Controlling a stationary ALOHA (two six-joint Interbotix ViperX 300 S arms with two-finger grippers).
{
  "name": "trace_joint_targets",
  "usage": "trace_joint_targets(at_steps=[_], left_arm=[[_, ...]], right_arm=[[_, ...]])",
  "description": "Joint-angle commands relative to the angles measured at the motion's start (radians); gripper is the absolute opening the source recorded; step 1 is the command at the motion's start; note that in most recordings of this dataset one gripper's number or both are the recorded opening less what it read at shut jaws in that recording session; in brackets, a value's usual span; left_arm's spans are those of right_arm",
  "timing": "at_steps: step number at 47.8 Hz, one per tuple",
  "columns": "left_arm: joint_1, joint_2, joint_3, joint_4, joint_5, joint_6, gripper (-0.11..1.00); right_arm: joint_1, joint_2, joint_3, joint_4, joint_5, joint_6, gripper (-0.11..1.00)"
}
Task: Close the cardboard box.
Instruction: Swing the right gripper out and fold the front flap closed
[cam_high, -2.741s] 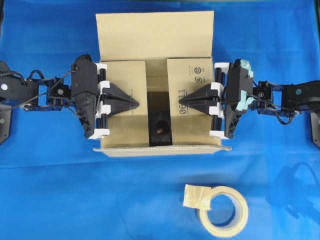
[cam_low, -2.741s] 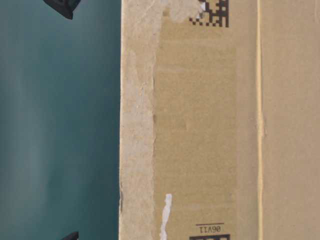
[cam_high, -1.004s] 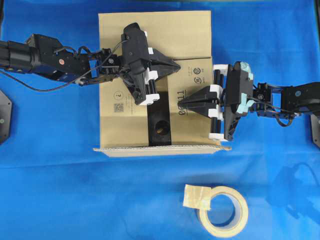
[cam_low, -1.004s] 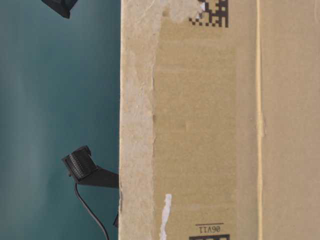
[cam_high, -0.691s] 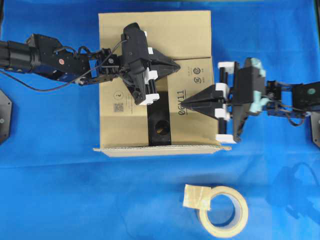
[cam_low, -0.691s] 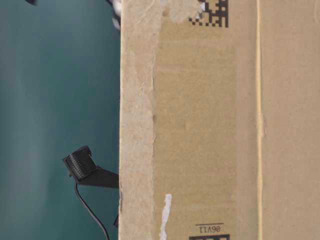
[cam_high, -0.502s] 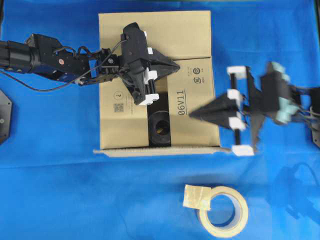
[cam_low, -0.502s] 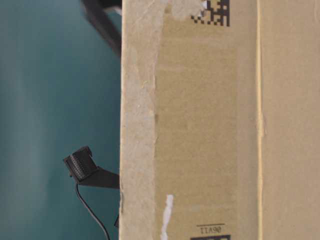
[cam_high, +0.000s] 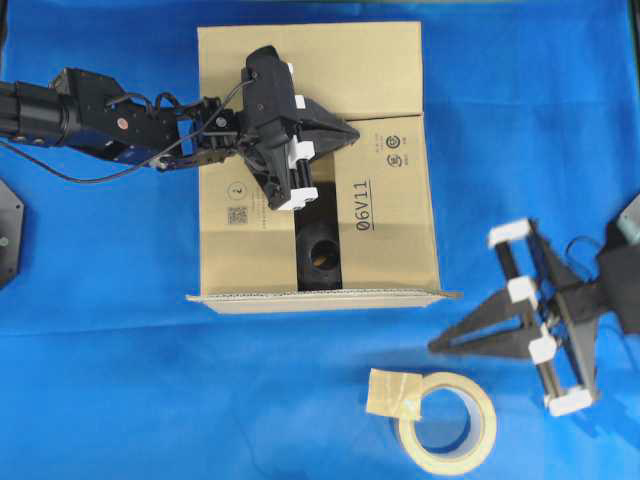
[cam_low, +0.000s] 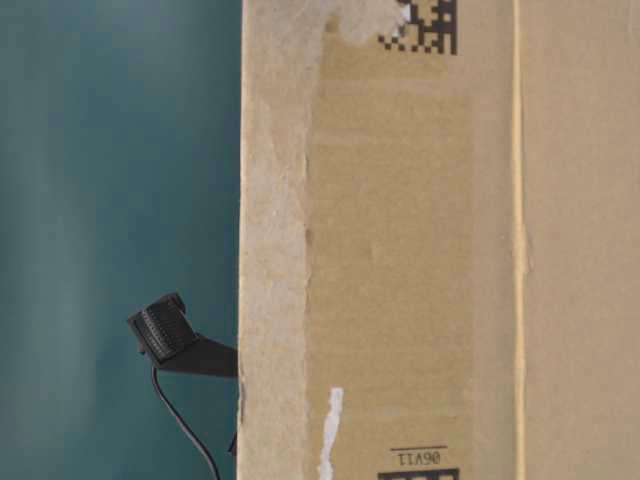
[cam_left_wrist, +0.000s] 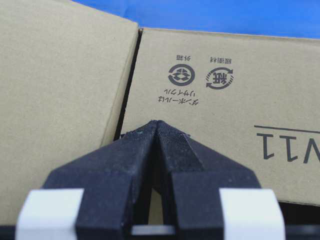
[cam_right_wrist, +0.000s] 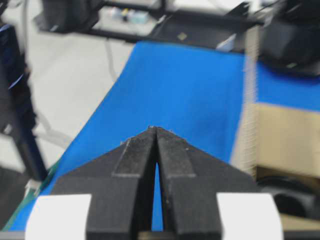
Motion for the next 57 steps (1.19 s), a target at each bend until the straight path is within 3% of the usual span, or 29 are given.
trace_joint_targets(at_steps=[1,13,26,48,57], left_arm=[[-0.002,-0.014,-0.005,0.0,-0.003,-0.003,0.0],[-0.002,-0.015,-0.002,-0.002,-0.003,-0.003,0.0],[-0.002,-0.015,-0.002,-0.002,-0.003,-0.003,0.0],[-0.006,-0.015,-0.002,0.0,0.0,-0.006,0.0],[-0.006,-0.015,-0.003,-0.002,-0.002,-0.005,0.0]], right_arm=[[0.02,0.029,-0.012,0.003,-0.008,0.0,0.0],[0.021,0.106,0.006,0.011,-0.014,0.008,0.0],[-0.008,0.089,0.02,0.012,-0.023,0.003,0.0],[-0.272,0.052,0.054,0.012,0.055,0.006,0.0],[-0.33,0.098,0.054,0.015,0.097,0.008,0.0]])
